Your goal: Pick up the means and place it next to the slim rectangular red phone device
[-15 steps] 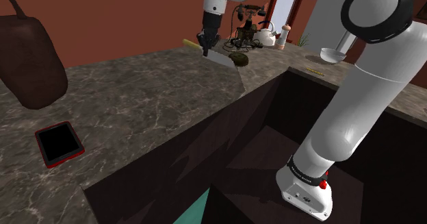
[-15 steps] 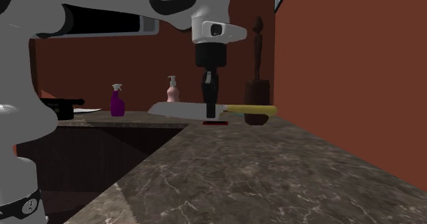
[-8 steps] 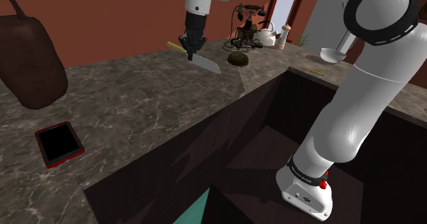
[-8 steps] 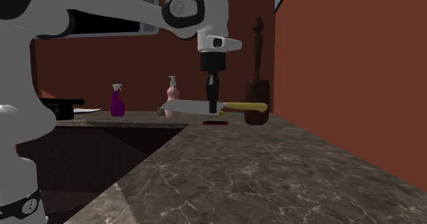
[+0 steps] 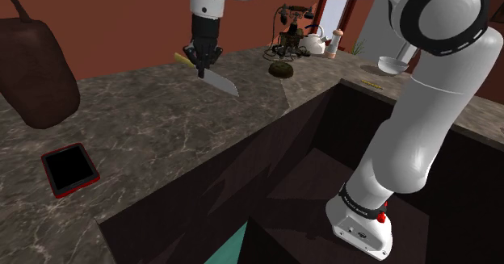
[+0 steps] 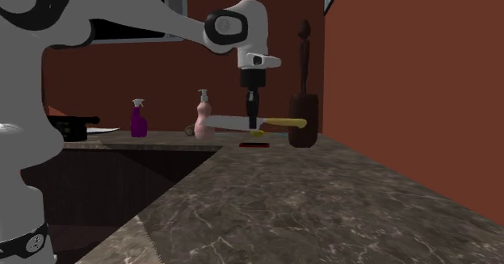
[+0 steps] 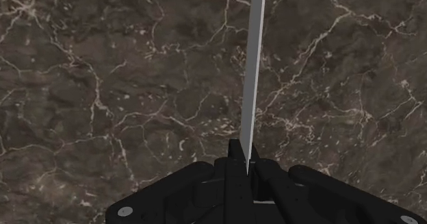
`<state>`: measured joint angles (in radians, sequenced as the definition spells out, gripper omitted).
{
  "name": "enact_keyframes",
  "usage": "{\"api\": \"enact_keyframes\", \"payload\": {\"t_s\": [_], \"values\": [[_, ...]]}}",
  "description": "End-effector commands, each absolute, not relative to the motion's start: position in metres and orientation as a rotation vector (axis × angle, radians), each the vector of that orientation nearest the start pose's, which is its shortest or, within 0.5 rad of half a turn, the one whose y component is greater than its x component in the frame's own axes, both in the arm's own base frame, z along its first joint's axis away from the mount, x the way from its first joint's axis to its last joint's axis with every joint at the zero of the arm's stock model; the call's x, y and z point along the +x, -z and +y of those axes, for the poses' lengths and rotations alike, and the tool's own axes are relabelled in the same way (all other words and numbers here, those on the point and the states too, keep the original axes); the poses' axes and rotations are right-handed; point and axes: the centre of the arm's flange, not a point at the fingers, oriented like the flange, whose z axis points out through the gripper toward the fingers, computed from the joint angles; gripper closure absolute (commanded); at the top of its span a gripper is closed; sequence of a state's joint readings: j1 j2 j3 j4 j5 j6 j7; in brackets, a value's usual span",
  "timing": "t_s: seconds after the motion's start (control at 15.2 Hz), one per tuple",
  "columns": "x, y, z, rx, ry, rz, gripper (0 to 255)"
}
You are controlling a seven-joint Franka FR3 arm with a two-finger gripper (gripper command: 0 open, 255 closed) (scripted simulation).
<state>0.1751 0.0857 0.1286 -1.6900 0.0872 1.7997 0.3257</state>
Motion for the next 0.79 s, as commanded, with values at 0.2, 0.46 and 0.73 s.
{"api": "enact_keyframes", "payload": {"t_s": [0.2, 0.46, 0.73], "values": [[0.561, -0.541, 0.25, -3.041, -0.009, 0.065, 255], [0.56, -0.541, 0.303, -3.041, -0.009, 0.065, 255], [0.559, -0.536, 0.338, -3.041, -0.009, 0.065, 255]]}}
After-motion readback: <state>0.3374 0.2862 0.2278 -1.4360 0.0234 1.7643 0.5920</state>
